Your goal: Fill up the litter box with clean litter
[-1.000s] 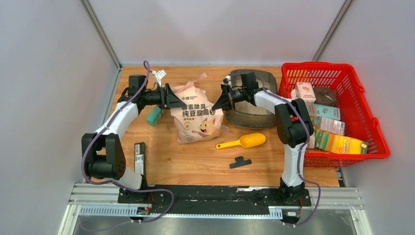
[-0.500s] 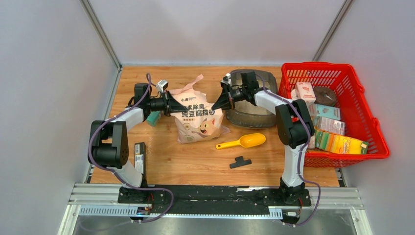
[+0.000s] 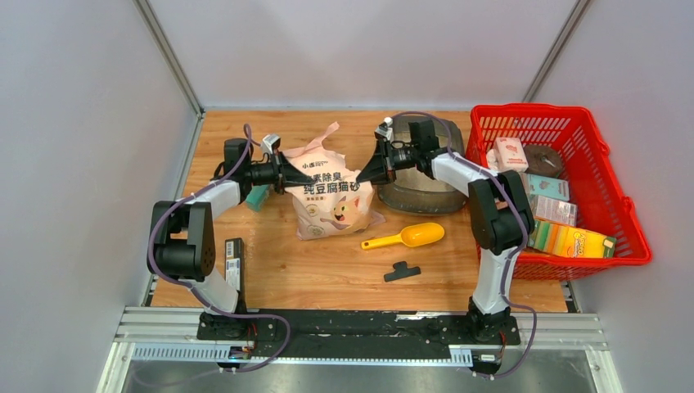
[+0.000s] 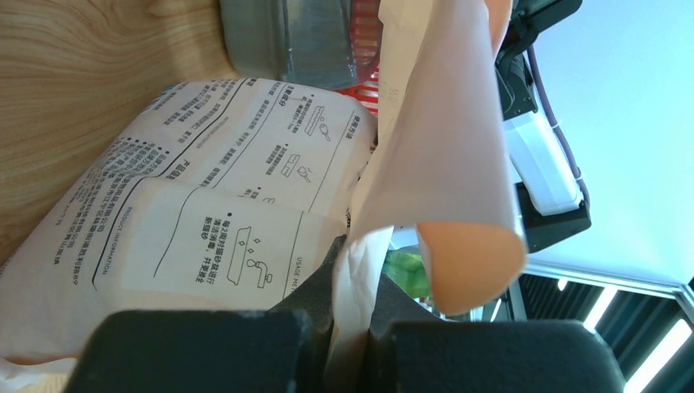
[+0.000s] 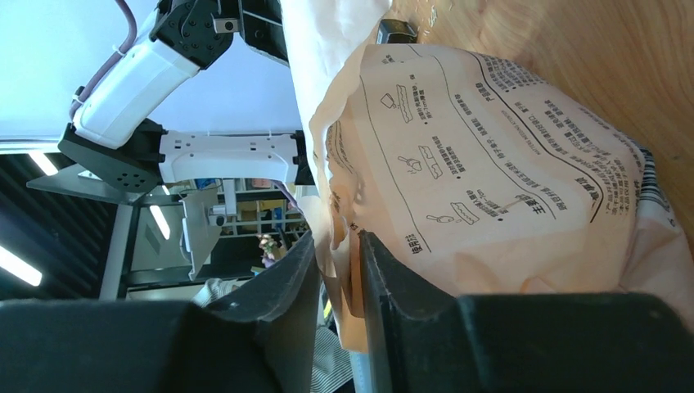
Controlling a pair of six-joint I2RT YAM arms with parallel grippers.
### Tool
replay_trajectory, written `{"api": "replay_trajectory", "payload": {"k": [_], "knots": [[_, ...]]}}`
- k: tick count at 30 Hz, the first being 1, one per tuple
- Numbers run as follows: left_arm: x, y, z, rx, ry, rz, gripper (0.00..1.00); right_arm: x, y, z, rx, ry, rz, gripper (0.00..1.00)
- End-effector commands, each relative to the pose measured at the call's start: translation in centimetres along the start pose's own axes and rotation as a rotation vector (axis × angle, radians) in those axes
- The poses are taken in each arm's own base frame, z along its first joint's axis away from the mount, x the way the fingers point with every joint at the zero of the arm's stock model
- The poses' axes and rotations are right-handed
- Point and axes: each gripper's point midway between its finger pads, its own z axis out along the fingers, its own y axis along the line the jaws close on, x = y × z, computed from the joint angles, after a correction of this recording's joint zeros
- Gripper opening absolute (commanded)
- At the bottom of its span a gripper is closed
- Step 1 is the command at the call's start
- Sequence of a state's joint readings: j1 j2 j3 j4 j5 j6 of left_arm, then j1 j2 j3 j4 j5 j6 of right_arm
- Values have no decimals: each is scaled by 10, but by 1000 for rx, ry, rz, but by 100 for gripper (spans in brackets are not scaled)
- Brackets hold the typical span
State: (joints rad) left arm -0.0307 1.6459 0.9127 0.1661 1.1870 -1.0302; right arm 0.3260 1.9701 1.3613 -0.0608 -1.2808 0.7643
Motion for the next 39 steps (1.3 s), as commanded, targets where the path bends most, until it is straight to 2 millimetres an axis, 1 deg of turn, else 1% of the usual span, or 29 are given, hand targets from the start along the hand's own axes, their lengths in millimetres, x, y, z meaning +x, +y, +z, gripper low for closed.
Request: {"api": "replay_trajectory", "payload": {"k": [1,2,4,5,7,8,10,12,14,17,18,19,20,21,24,25,26,28,29,30,32,33,34,35,36,38,39], "knots": [[-9,-13,-8,28,-36,33,2,1,18,3,-4,-22,-146,33],[-8,-12,-8,26,-35,29,2,-4,21,4,-16,-37,-194,35],[-7,-12,-8,25,-36,29,2,-3,21,10,-31,-37,-214,38],[-6,-11,-8,25,-35,24,2,-5,25,13,-45,-44,-259,39],[-6,-12,-8,25,-36,26,2,-6,24,20,-51,-46,-260,44],[-7,-12,-8,25,-38,28,2,-8,25,23,-60,-53,-287,46],[-7,-12,-8,25,-36,27,2,-6,24,32,-69,-42,-290,47],[-7,-13,-8,26,-35,26,2,-7,27,37,-81,-45,-304,46],[-7,-12,-8,25,-36,26,2,-5,27,43,-84,-39,-289,44],[-7,-13,-8,25,-38,29,2,-3,25,45,-68,-38,-271,40],[-7,-13,-8,25,-38,30,2,-5,23,45,-52,-41,-265,34],[-7,-13,-8,26,-36,29,2,-8,17,46,-24,-50,-278,30],[-6,-13,-8,26,-36,29,2,-3,9,46,10,-31,-213,26],[-6,-14,-8,27,-34,27,2,-5,10,46,16,-30,-209,17],[-2,-12,-10,17,-14,-13,2,-4,14,40,5,-17,-162,0],[-1,-10,-10,5,-6,-2,1,-5,21,35,-22,-2,-139,0],[5,-9,-12,-25,22,-71,0,-7,28,33,-40,8,-73,0],[12,-5,-14,-43,68,-99,0,-7,31,25,-78,58,50,0],[8,-7,-20,-35,63,-126,0,-10,34,23,-97,65,66,0],[9,-9,-22,-18,74,-152,0,-10,37,20,-100,77,138,0],[9,-12,-24,-9,80,-255,0,-9,39,13,-88,96,186,0],[11,-14,-24,4,96,-297,0,-8,44,11,-98,113,194,0],[10,-16,-24,7,101,-392,0,-7,48,11,-104,129,200,0],[15,-14,-25,-3,114,-441,0,-6,52,8,-110,146,222,0],[17,-12,-26,-19,109,-450,0,-7,58,7,-114,149,210,0],[23,-5,-26,-40,111,-484,0,-7,63,7,-113,153,211,0],[23,-4,-26,-45,104,-499,0,-7,66,7,-114,154,206,0]]}}
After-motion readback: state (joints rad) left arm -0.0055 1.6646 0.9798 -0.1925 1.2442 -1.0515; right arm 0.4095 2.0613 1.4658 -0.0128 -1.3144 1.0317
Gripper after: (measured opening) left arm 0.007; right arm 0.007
